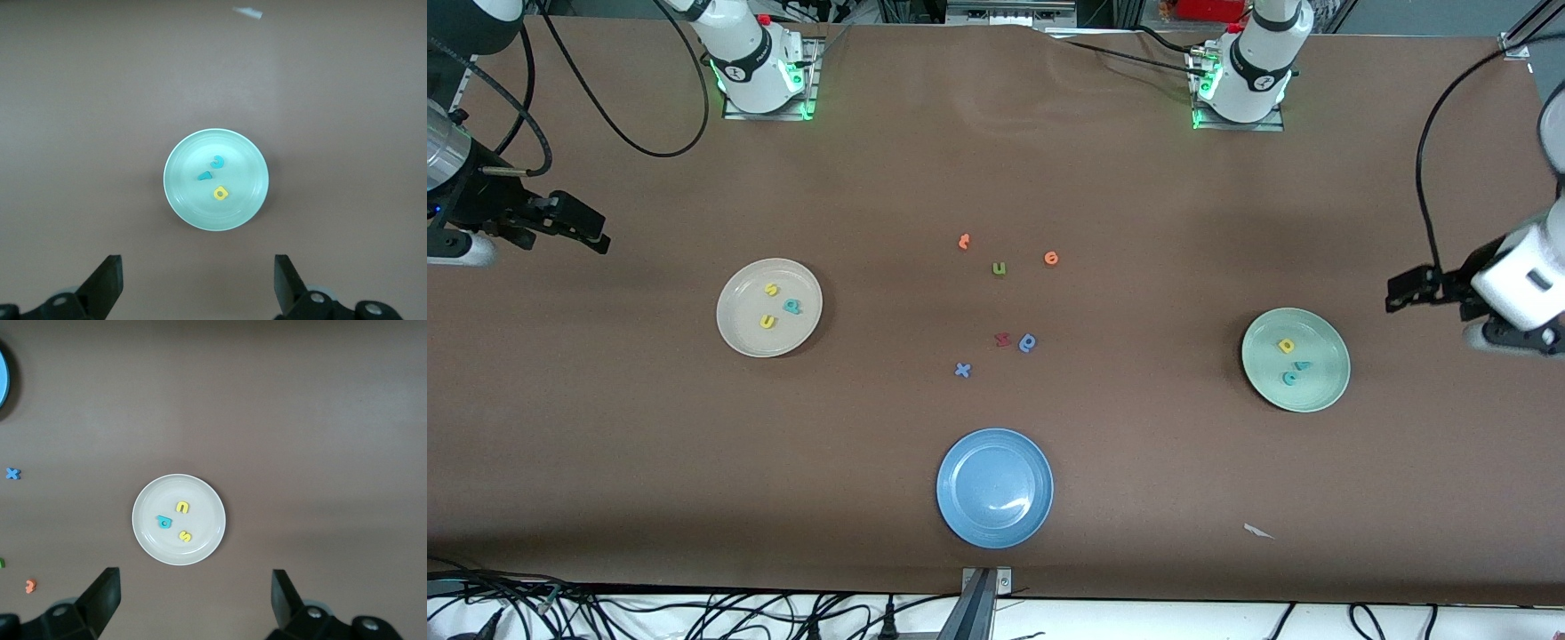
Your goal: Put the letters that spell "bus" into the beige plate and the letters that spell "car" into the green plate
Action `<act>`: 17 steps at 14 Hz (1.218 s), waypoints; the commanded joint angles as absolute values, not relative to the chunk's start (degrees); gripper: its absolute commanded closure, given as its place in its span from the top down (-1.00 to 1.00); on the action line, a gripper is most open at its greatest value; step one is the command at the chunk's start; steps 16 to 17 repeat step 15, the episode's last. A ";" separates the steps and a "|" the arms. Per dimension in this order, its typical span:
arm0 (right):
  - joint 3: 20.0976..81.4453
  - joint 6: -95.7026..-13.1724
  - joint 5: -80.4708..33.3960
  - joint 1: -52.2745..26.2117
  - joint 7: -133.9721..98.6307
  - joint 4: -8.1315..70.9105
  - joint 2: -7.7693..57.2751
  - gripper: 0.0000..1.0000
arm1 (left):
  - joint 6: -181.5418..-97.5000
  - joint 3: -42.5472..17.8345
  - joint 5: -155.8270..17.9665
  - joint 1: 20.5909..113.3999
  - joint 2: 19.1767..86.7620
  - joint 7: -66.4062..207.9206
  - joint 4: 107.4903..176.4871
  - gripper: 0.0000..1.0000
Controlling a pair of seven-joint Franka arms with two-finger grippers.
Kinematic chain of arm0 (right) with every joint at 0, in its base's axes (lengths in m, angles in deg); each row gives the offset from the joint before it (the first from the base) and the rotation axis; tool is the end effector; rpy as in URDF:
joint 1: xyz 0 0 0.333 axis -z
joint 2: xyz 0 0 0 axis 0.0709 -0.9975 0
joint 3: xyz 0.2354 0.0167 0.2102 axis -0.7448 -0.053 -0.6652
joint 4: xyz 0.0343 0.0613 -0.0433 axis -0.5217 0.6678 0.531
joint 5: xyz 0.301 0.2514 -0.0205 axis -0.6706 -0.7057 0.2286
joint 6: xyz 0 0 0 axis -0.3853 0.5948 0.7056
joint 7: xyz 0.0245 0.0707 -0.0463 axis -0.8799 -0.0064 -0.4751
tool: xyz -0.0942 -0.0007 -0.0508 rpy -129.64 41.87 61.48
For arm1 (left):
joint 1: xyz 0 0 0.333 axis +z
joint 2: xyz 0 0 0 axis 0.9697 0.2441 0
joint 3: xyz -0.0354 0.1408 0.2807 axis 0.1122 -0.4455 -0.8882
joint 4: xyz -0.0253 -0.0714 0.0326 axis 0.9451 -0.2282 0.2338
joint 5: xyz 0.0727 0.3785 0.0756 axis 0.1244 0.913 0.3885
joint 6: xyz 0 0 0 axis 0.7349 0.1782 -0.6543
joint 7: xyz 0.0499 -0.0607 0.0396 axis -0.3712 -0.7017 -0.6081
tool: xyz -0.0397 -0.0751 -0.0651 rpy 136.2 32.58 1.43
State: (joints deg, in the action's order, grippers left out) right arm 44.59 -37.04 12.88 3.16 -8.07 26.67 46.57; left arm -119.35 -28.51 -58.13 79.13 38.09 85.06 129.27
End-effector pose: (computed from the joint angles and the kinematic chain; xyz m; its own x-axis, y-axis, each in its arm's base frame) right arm 0.5741 0.0171 0.5863 0.9979 -0.0523 0.0373 -0.0519 -0.9986 -0.0123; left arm 0.6176 0.0176 0.5512 0.9927 -0.1193 -0.0176 -0.1196 -0.9926 -0.0225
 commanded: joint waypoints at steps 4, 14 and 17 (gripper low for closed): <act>44.44 -35.94 12.34 3.19 -7.98 25.18 46.02 1.00 | -120.00 -30.33 -59.76 76.66 28.24 86.43 136.13 1.00; 44.44 -35.85 12.34 3.19 -7.98 25.09 45.93 1.00 | -118.77 -30.24 -59.94 77.54 27.79 87.49 137.20 1.00; 44.44 -35.85 12.34 3.19 -7.98 25.18 45.93 1.00 | -118.77 -30.24 -59.94 77.54 27.70 87.49 137.11 1.00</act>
